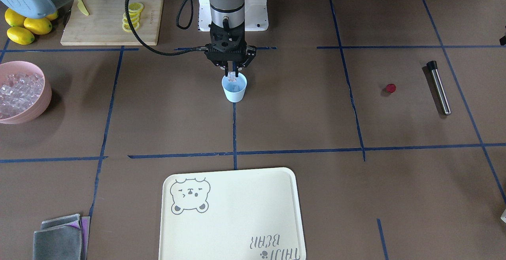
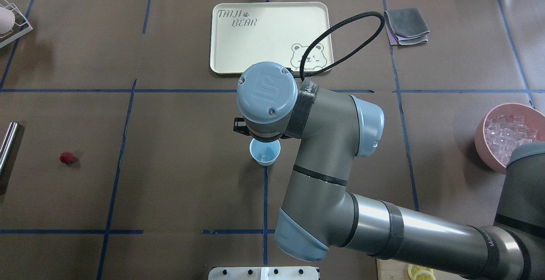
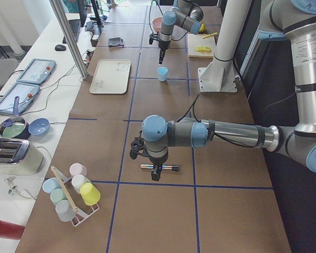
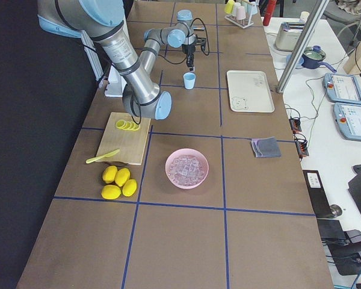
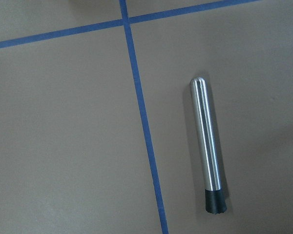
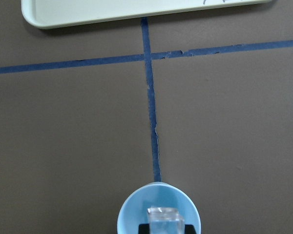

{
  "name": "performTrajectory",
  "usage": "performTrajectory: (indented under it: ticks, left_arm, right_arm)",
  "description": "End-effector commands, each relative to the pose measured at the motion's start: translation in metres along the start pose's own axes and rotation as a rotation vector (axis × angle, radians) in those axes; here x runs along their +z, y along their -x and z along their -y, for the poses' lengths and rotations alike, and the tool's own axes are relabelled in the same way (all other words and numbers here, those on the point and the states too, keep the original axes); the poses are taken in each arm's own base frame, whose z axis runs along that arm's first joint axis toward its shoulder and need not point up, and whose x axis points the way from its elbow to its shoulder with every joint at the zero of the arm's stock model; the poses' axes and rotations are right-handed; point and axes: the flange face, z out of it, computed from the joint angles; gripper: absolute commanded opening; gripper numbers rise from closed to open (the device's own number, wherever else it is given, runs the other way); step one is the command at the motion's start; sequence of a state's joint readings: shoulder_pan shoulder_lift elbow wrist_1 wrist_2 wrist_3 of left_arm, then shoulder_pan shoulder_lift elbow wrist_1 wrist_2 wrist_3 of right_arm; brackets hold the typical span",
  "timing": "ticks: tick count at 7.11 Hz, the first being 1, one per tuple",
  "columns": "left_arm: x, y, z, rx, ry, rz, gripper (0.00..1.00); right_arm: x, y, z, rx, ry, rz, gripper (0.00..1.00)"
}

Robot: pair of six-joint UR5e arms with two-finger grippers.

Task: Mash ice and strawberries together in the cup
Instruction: 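Move the empty right gripper back above the pink bowl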

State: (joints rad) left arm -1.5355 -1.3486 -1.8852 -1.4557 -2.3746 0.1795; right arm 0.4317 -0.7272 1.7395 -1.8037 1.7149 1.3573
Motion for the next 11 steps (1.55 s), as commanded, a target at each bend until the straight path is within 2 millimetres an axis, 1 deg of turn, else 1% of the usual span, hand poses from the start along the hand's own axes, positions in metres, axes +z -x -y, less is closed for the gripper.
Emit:
performTrajectory:
  ticks: [1, 2, 4, 5, 6, 7, 8, 9, 10, 11]
  left_arm:
    - [0.0, 0.0, 0.0, 0.0, 0.0, 0.0, 1.0]
    - [0.0, 0.0, 0.001, 0.001, -0.001, 0.0, 1.0]
    - [0.0, 0.0, 0.0, 0.0, 0.0, 0.0, 1.0]
    - [0.0, 0.0, 0.0, 0.0, 0.0, 0.0, 1.0]
    - [0.001, 0.0, 0.0, 0.0, 0.002, 0.0, 1.0]
    - [0.0, -0.001, 0.001, 0.002, 0.0, 0.0, 1.0]
    - [0.001, 0.0, 0.0, 0.0, 0.002, -0.002, 1.0]
    - [0.001, 0.0, 0.0, 0.0, 0.002, -0.002, 1.0]
    - [0.001, 0.0, 0.0, -0.001, 0.001, -0.002, 1.0]
    - [0.001, 0.0, 0.0, 0.0, 0.002, -0.002, 1.0]
  right_arm:
    - [0.009, 0.002, -0.01, -0.011, 0.012, -0.01, 0.53]
    - [0.018, 0.002, -0.019, -0.022, 0.006, -0.024, 0.99]
    - [0.02, 0.001, -0.018, -0.021, 0.005, -0.027, 0.99]
    - [0.015, -0.001, -0.012, -0.014, -0.001, -0.025, 0.99]
    - [0.006, -0.013, 0.017, 0.013, -0.016, -0.026, 0.99]
    - [-0.003, -0.047, 0.062, 0.06, 0.015, -0.024, 1.0]
    - [-0.024, -0.101, 0.091, 0.011, 0.031, 0.0, 1.0]
    - [-0.042, -0.172, 0.104, -0.041, 0.024, 0.009, 0.99]
    - [-0.05, -0.236, 0.107, -0.104, 0.038, -0.001, 1.0]
    - [-0.054, -0.302, 0.113, -0.128, 0.045, -0.036, 0.99]
